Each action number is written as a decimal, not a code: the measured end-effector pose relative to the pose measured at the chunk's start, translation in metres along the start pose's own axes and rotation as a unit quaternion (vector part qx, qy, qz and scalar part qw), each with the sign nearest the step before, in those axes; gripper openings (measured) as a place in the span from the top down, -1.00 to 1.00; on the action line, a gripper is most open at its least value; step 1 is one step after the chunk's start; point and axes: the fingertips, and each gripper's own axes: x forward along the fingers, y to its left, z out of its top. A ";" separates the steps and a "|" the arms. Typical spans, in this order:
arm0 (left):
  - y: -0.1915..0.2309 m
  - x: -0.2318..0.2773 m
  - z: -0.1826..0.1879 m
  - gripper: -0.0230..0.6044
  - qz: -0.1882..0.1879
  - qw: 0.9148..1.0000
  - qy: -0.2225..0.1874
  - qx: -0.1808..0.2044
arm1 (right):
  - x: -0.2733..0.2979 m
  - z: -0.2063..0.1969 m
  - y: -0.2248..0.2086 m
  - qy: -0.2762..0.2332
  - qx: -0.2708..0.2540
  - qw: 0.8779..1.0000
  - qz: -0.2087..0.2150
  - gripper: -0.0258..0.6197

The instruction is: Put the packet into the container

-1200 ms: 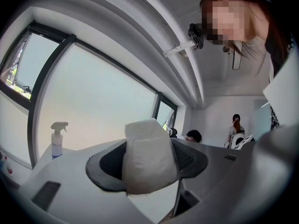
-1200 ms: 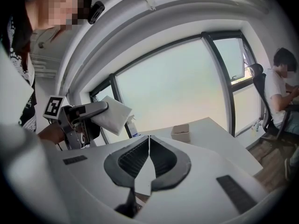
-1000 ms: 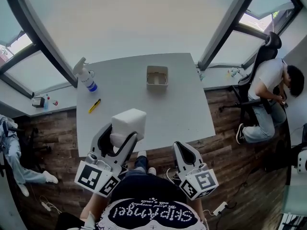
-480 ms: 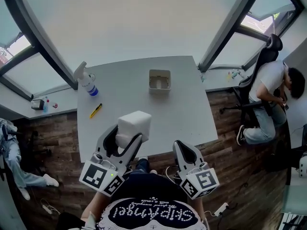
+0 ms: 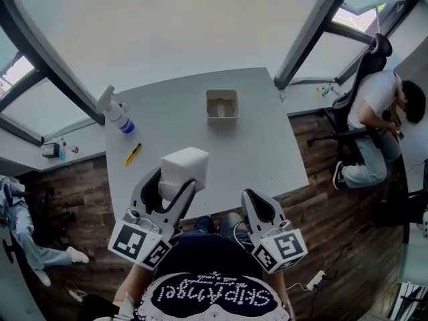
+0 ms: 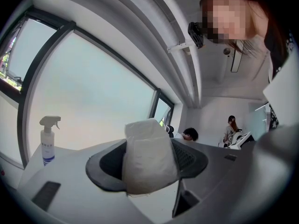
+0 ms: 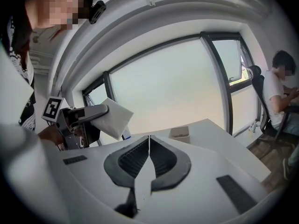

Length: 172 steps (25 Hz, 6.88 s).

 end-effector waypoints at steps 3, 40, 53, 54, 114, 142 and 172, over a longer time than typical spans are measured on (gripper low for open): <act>0.000 0.001 -0.002 0.04 -0.002 1.000 0.002 -0.003 | 0.000 -0.001 -0.003 -0.001 -0.003 1.000 0.000 0.87; -0.017 0.077 -0.001 0.04 0.062 0.998 -0.009 0.000 | 0.031 0.029 -0.085 0.027 -0.016 0.998 0.062 0.87; 0.006 0.071 0.007 0.04 0.092 0.996 -0.015 0.001 | 0.049 0.031 -0.078 0.044 -0.018 0.996 0.077 0.87; 0.009 0.071 0.009 0.04 0.092 0.996 -0.014 0.001 | 0.049 0.032 -0.075 0.046 -0.016 0.996 0.077 0.87; 0.095 0.246 -0.028 0.04 0.057 0.998 0.026 0.010 | 0.072 -0.012 -0.086 0.143 0.042 0.986 0.073 0.87; 0.122 0.269 -0.064 0.04 0.059 0.996 0.065 -0.007 | 0.079 -0.024 -0.091 0.171 0.050 0.982 0.058 0.87; 0.139 0.290 -0.130 0.04 0.077 0.985 0.157 -0.004 | 0.083 -0.031 -0.096 0.186 0.071 0.979 0.051 0.87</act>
